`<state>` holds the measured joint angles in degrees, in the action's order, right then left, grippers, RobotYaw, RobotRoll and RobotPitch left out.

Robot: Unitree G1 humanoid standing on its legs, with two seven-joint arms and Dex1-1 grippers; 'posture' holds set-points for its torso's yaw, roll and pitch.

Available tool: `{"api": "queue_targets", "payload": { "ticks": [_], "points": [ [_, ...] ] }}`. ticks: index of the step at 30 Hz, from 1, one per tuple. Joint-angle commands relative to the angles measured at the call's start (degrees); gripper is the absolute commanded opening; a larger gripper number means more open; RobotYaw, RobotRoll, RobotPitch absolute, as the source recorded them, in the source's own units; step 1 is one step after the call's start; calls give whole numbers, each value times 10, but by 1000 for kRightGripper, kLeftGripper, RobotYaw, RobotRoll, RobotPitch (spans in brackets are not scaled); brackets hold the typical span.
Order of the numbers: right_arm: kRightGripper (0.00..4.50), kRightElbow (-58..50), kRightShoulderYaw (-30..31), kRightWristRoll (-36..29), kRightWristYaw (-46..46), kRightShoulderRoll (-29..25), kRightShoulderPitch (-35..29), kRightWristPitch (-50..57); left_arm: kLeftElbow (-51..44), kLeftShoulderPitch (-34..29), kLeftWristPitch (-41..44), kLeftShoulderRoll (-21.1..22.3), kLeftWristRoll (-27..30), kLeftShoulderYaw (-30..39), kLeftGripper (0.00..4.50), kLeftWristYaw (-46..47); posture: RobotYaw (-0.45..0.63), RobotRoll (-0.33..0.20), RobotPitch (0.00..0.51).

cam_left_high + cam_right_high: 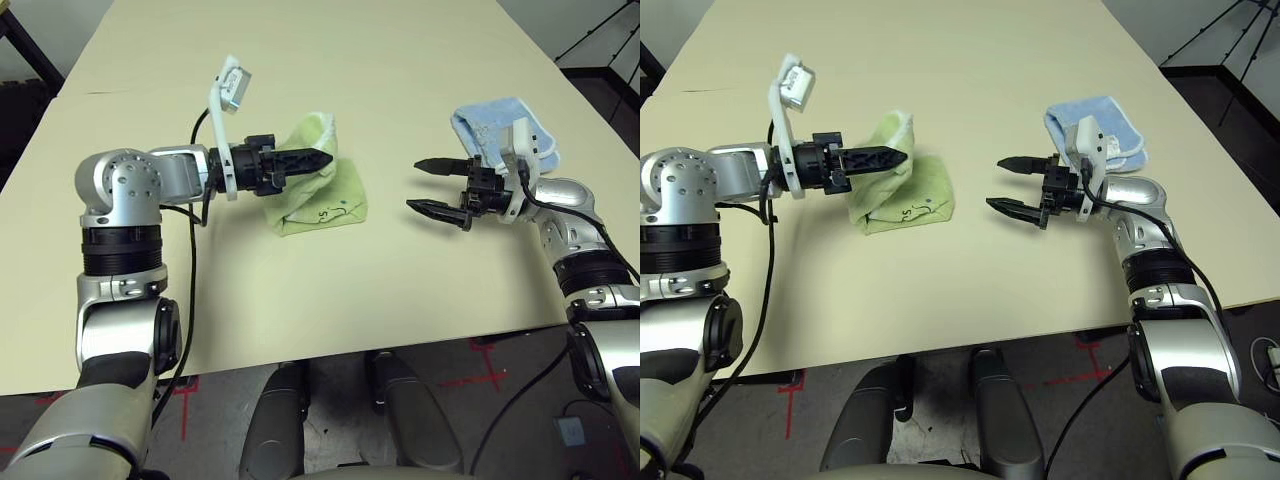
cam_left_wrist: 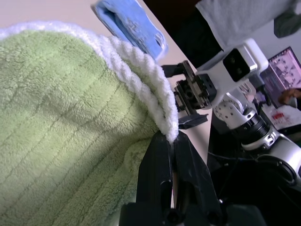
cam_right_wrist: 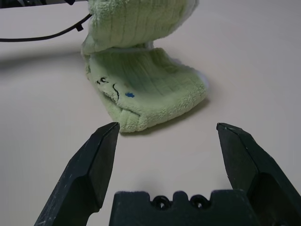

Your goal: Fold the towel and set it aside.

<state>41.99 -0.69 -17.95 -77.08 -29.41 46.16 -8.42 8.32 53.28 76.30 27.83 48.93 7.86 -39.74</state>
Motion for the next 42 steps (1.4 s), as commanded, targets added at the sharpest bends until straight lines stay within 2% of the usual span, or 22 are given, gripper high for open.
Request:
{"api": "queue_targets", "payload": {
  "ticks": [1, 12, 16, 24, 25, 27, 29, 31, 36, 38, 40, 42],
  "points": [
    [4500, -16, -6, 0, 0, -3, -9, 5, -15, -14, -3, 1, -11, -18, 19, -4, -49, 0, 199],
    [4500, -74, 1, -2, 18, 7, -24, 35, 2, -20, -45, -44, -37, -13, 19, 27, -55, 0, 199],
    [4500, -74, 0, 1, 19, 11, -23, 35, -16, -21, -33, -47, -23, -10, 1046, 21, -49, 0, 195],
    [4500, -44, -6, 1, 5, -4, -1, 32, -45, -38, 8, -8, 2, -9, 4223, -6, -43, 0, 191],
    [4500, -41, -6, 2, 2, -7, 0, 30, -48, -41, 8, -3, 2, -8, 4488, -8, -43, 0, 191],
    [4500, -36, -6, 3, -4, -11, 2, 26, -53, -44, -2, 13, -3, -8, 4488, -19, -43, 0, 191],
    [4500, -36, -5, 3, -10, -15, 1, 25, -61, -53, -46, 36, -15, -7, 4488, -46, -45, 0, 189],
    [4500, -41, -4, 0, -17, -18, -1, 26, -69, -76, -134, 70, -43, -12, 4488, -103, -45, 0, 189],
    [4500, -65, 6, -6, -40, -9, -5, 34, -18, -138, -387, 174, -176, -91, 4488, -268, -38, 0, 192],
    [4500, -65, 9, -4, -44, -3, 2, 35, 25, -142, -482, 187, -221, -108, 4488, -312, -33, 0, 191],
    [4213, -59, 10, -1, -48, 0, 13, 33, 64, -132, -546, 182, -241, -110, 4500, -340, -29, 0, 190],
    [3720, -47, 13, 5, -56, 2, 24, 28, 105, -119, -603, 173, -261, -110, 4500, -359, -29, 0, 190]
  ]
}}
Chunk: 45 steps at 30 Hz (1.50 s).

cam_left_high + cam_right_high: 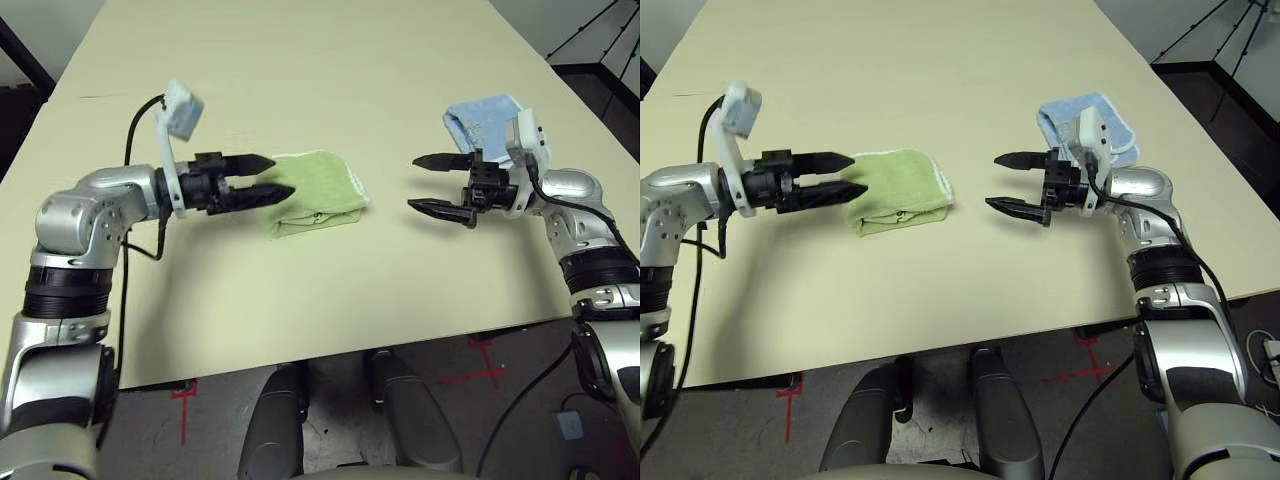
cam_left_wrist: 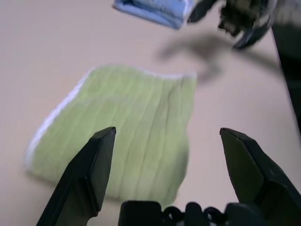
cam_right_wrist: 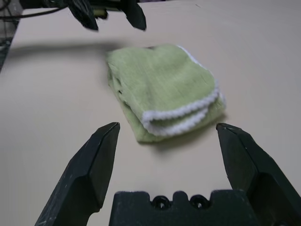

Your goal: Fold the towel and set it aside.

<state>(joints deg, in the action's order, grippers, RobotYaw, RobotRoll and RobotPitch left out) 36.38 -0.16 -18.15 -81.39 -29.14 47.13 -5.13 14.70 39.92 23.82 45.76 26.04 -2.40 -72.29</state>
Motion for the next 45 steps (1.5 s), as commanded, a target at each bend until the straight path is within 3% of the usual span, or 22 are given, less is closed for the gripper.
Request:
{"api": "queue_targets", "payload": {
  "ticks": [1, 9, 10, 15, 17, 28, 39, 45],
  "points": [
    [3344, 16, 10, 10, -17, 0, 19, -8, 57, 19, -102, -10, -40, -8, 4500, -41, -27, 0, 189],
    [176, 61, 9, 20, -25, 14, 49, -22, 132, 52, -198, -47, -76, 1, 4500, -45, -18, 0, 189],
    [39, 63, 9, 20, -25, 15, 50, -23, 140, 54, -207, -51, -79, 2, 4500, -45, -18, 0, 189],
    [39, 69, 9, 21, -25, 21, 52, -26, 170, 66, -232, -65, -88, 3, 4500, -47, -23, 0, 198],
    [0, 70, 8, 20, -22, 24, 53, -25, 180, 70, -236, -70, -91, 3, 4125, -47, -24, 0, 198],
    [0, 86, -1, 15, 14, 59, 75, -18, 202, 95, -211, -98, -82, 16, 46, -23, -22, 0, 195],
    [0, 176, 33, 76, 114, 145, 117, -12, 171, 94, -134, -137, -87, -2, 46, -29, -37, 0, 192],
    [0, 233, 60, 127, 141, 169, 118, -32, 150, 68, -91, -128, -95, -18, 46, -39, -22, 0, 191]
  ]
}}
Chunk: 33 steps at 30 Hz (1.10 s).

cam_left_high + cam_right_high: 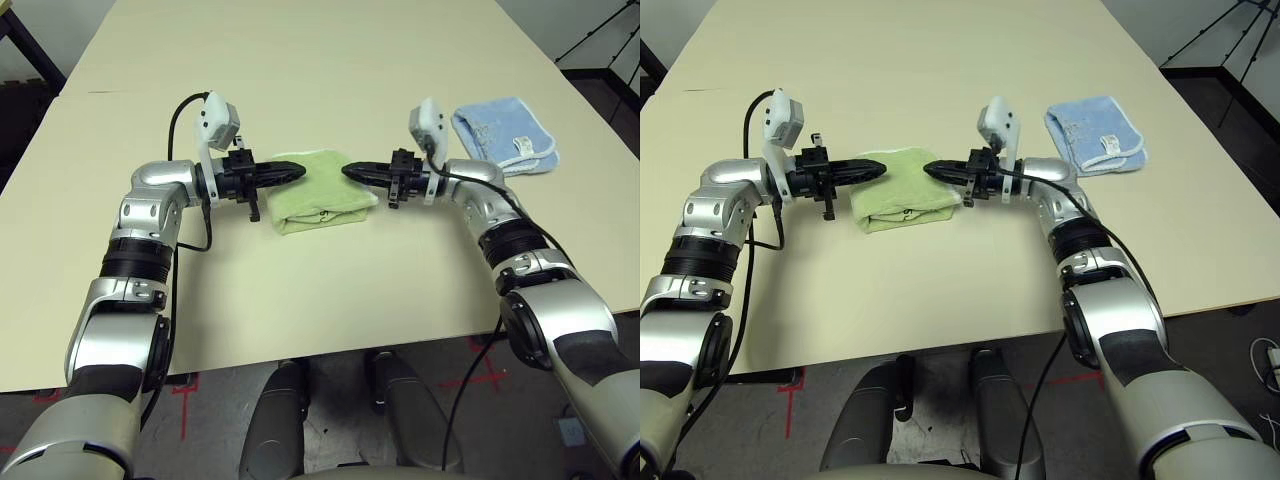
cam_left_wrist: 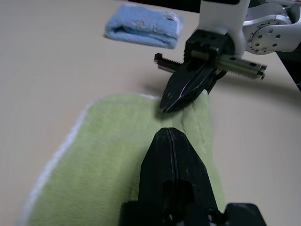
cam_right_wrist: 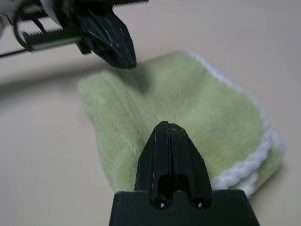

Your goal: Fold the towel and set it aside.

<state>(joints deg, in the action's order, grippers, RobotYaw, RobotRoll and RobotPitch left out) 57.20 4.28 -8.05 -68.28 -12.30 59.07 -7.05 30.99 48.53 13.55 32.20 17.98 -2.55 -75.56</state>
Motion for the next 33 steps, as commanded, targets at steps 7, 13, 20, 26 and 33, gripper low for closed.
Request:
{"api": "queue_targets", "payload": {
  "ticks": [7, 13, 20, 26, 33],
  "points": [
    [0, 58, 14, 53, 46, -7, -5, -15, 46, -32, -44, 28, -74, -25, 46, 27, -3, 0, 192],
    [0, 50, 0, 40, 34, -18, -8, -16, 103, -25, -79, 49, -100, -22, 46, 31, -14, 0, 189],
    [0, 13, -49, -17, -1, -15, 7, 3, 108, 0, -86, 50, -91, -8, 46, 28, -14, 0, 188],
    [0, 13, -82, -42, 28, -7, 37, 13, 85, 49, -23, 45, -34, 38, 46, 14, -14, 0, 187],
    [0, 55, -68, -2, 145, 36, 67, -7, 101, 76, -8, 8, -28, 51, 46, 63, -3, 0, 188]
  ]
}}
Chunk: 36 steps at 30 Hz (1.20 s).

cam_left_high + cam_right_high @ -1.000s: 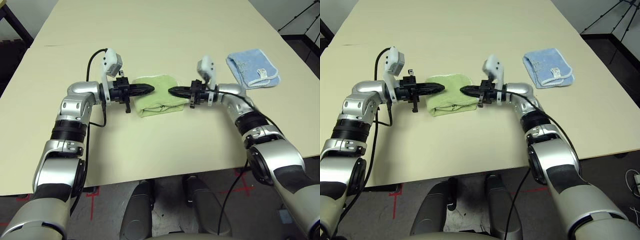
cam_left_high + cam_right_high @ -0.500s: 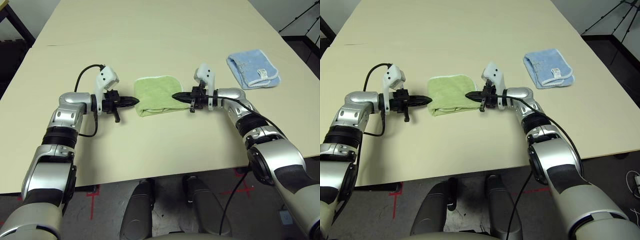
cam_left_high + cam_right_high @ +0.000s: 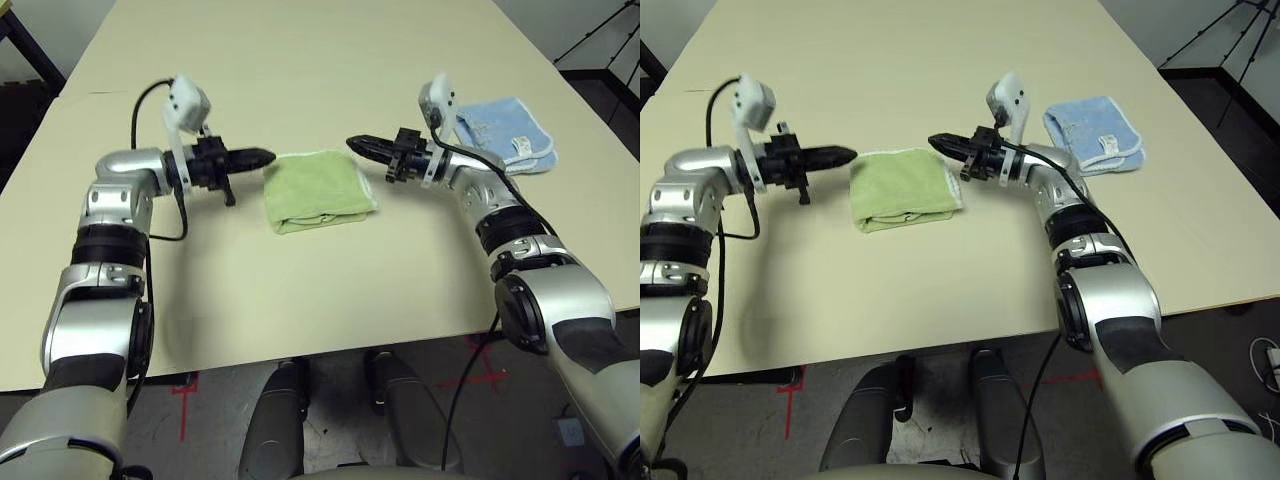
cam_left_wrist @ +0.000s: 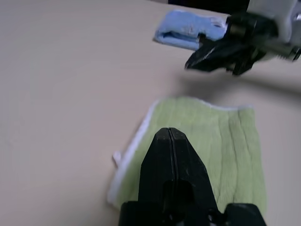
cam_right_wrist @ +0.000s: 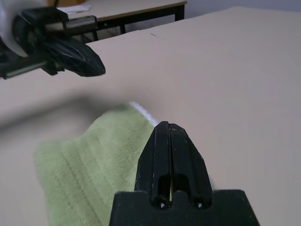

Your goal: Fold the towel and set it aside.

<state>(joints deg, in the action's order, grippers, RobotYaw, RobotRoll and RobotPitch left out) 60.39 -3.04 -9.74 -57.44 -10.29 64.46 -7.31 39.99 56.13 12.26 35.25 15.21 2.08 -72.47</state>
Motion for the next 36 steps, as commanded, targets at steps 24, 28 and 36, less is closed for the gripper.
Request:
{"api": "queue_targets", "payload": {
  "ticks": [24, 28, 36],
  "points": [
    [0, 112, 32, 109, 167, 37, 12, -11, 123, -42, -87, -74, -97, -37, 46, 162, -13, 0, 199],
    [0, 115, 38, 122, 165, 33, 3, -11, 150, -33, -122, -66, -105, -29, 46, 184, -9, 0, 199],
    [0, 89, -25, 51, 101, 25, 8, -51, 127, -21, -120, -58, -45, 23, 46, 119, -10, 0, 200]
  ]
}}
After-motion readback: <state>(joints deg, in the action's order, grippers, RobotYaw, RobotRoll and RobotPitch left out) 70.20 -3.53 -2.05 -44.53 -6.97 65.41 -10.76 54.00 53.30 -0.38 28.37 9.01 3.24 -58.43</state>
